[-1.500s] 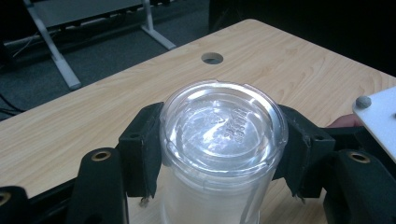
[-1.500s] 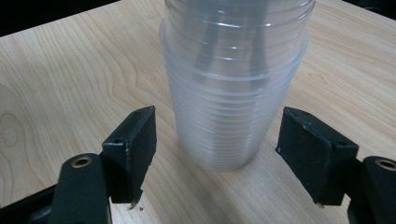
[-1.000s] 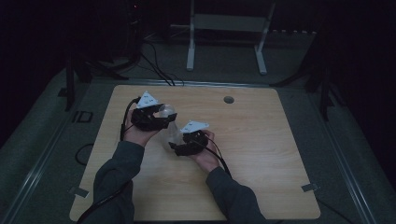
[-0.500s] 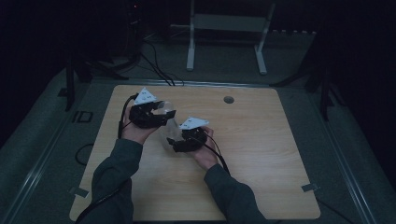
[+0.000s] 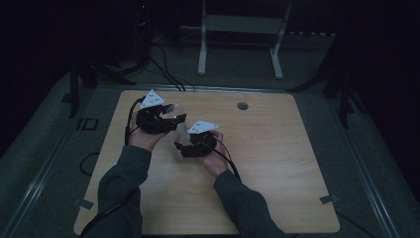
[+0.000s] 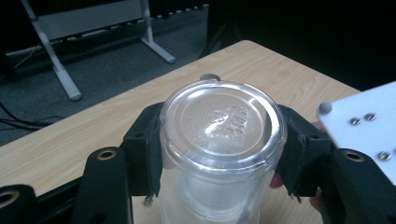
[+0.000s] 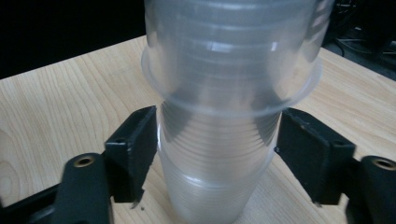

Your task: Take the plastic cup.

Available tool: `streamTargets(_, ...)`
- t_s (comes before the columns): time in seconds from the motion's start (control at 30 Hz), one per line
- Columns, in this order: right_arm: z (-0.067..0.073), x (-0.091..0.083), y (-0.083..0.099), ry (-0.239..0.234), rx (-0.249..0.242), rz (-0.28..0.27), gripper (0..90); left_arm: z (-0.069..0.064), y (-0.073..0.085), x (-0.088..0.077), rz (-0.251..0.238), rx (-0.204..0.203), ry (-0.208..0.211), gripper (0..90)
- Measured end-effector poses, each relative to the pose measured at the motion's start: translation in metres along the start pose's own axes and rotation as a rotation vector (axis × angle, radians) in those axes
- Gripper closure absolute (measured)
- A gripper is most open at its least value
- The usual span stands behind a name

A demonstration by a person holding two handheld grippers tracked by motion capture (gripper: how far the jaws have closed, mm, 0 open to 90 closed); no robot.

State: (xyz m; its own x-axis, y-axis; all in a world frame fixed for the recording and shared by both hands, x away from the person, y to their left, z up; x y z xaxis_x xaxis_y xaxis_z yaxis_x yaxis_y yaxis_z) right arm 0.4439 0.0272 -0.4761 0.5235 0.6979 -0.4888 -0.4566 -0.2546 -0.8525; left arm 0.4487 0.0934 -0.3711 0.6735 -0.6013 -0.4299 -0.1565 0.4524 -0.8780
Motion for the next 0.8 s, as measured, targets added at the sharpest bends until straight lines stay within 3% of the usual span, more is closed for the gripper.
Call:
streamTargets(0.43,0.000,0.000,0.003,-0.001,-0.002,0.018,32.2,0.004,-0.019,-0.018,-0.037,0.007,-0.004,41.6)
streamTargets(0.8,0.001,-0.008,0.000,-0.003,-0.014,0.015,29.5,0.008,-0.037,-0.043,-0.085,0.008,0.007,41.7)
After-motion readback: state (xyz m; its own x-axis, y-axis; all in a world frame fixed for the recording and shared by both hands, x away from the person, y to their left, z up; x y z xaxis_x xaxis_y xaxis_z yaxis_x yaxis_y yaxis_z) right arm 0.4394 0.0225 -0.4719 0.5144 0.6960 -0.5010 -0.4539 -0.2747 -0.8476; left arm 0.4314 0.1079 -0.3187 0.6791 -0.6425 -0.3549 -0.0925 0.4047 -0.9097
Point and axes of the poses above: each handheld gripper's, and its own axes: x roughly forward along the jaws, y roughly out of its underside, z roughly to its left, the point moved 9 cm from there along x, roughly forward along the jaws, and after that the axes turned 15 degrees about x, right-handed, at the moved point
